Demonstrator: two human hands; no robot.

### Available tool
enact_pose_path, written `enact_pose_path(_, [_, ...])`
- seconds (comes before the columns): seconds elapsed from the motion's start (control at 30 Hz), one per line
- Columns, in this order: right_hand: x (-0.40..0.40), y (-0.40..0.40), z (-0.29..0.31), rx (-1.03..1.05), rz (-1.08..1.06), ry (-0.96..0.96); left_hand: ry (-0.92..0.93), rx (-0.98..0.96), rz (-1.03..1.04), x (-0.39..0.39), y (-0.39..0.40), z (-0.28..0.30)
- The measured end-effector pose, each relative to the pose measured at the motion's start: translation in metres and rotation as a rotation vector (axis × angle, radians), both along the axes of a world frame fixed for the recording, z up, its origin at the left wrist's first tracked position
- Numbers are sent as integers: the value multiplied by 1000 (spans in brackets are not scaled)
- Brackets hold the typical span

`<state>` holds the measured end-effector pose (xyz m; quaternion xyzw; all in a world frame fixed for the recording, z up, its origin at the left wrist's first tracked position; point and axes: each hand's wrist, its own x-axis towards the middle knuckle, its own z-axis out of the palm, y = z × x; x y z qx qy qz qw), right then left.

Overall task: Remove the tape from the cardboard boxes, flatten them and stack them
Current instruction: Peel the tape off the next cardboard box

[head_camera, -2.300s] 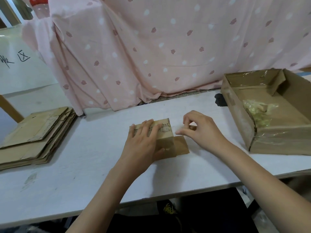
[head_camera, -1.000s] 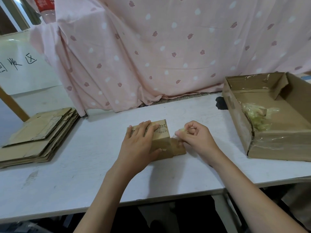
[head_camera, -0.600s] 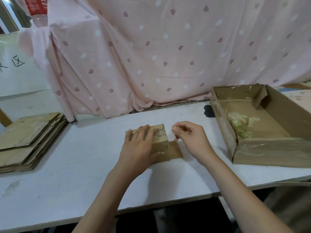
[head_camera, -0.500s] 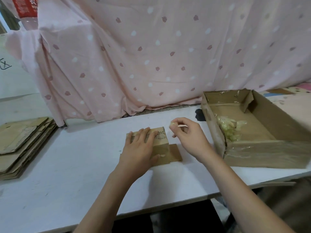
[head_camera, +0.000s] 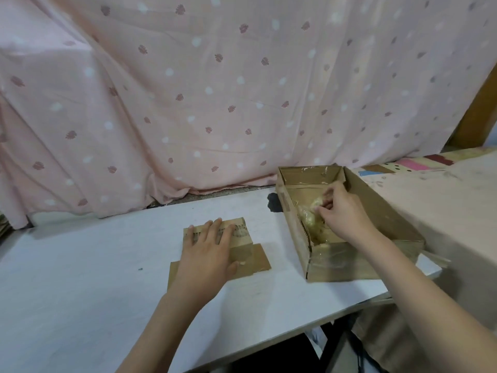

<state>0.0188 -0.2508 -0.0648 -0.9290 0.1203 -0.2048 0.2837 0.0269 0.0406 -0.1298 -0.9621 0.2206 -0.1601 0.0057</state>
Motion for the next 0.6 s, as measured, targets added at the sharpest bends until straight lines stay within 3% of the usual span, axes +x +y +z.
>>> enact_pose_path(0.27, [8,3,-11,-200,15,209,-11,8,3,2,0,-2])
enact_pose_path(0.37, [8,6,-9,-154,64,267,1,17,-2,1,1,0])
enact_pose_path(0.6, [11,6,-10,-74,45,112,85,10,72,-4,-3,6])
